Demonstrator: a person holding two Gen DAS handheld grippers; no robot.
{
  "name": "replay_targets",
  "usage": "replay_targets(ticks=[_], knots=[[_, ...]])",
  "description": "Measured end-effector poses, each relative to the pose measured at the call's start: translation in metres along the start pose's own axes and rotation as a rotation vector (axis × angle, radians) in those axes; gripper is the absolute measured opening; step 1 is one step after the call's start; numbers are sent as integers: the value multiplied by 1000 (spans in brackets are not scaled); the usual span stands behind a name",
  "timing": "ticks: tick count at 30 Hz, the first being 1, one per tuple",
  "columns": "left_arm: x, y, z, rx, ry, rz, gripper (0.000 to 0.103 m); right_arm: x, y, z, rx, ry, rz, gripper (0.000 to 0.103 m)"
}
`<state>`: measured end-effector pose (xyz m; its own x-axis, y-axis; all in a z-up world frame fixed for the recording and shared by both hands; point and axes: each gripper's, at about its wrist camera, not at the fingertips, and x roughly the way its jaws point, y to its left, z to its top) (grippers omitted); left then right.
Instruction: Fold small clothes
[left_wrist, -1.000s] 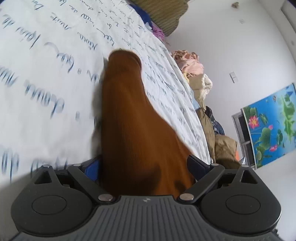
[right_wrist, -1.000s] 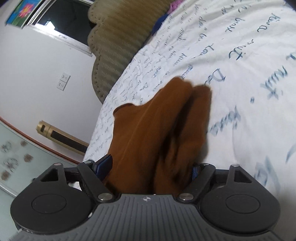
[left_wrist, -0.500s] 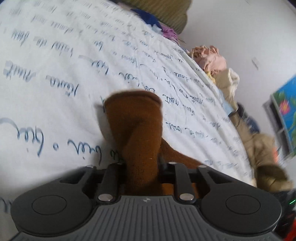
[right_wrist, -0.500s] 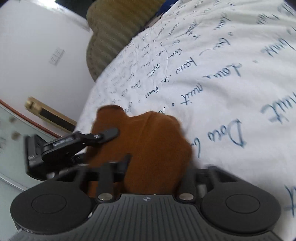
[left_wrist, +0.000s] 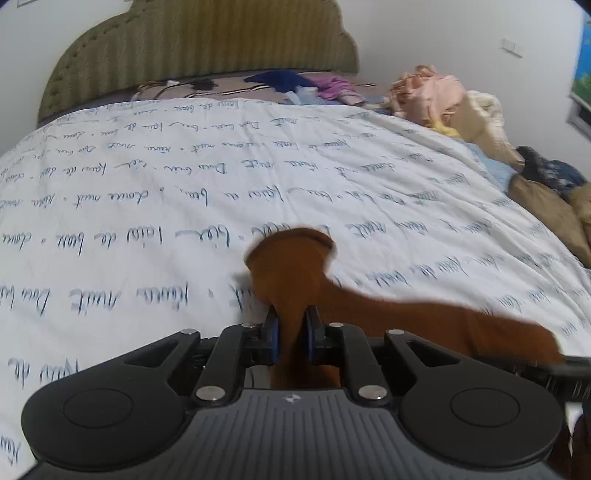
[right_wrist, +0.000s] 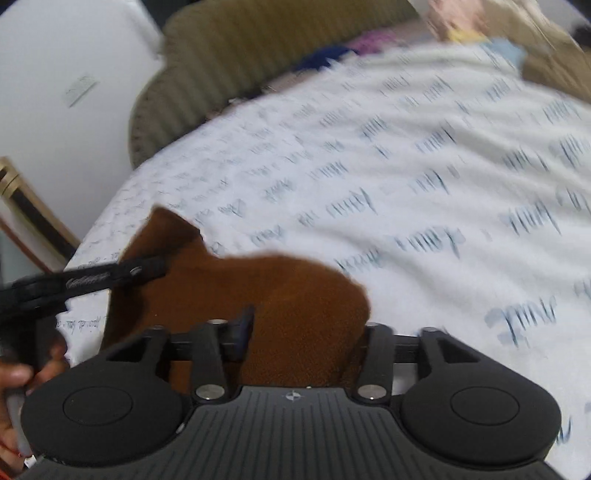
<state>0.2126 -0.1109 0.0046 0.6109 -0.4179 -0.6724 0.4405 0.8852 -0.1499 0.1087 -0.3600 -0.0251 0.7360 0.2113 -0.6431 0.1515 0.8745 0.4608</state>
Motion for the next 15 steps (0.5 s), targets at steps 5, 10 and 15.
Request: replay_targets(ticks=[5, 10, 15], knots=[[-53, 11, -56, -72, 10, -193, 69, -37, -28, -33, 139, 28, 172, 68], [-86, 3, -113, -82, 12, -303, 74, -66, -38, -74, 199, 66, 301, 68], [-88, 18, -133, -156, 38, -356, 29, -76, -33, -102, 244, 31, 346, 54]])
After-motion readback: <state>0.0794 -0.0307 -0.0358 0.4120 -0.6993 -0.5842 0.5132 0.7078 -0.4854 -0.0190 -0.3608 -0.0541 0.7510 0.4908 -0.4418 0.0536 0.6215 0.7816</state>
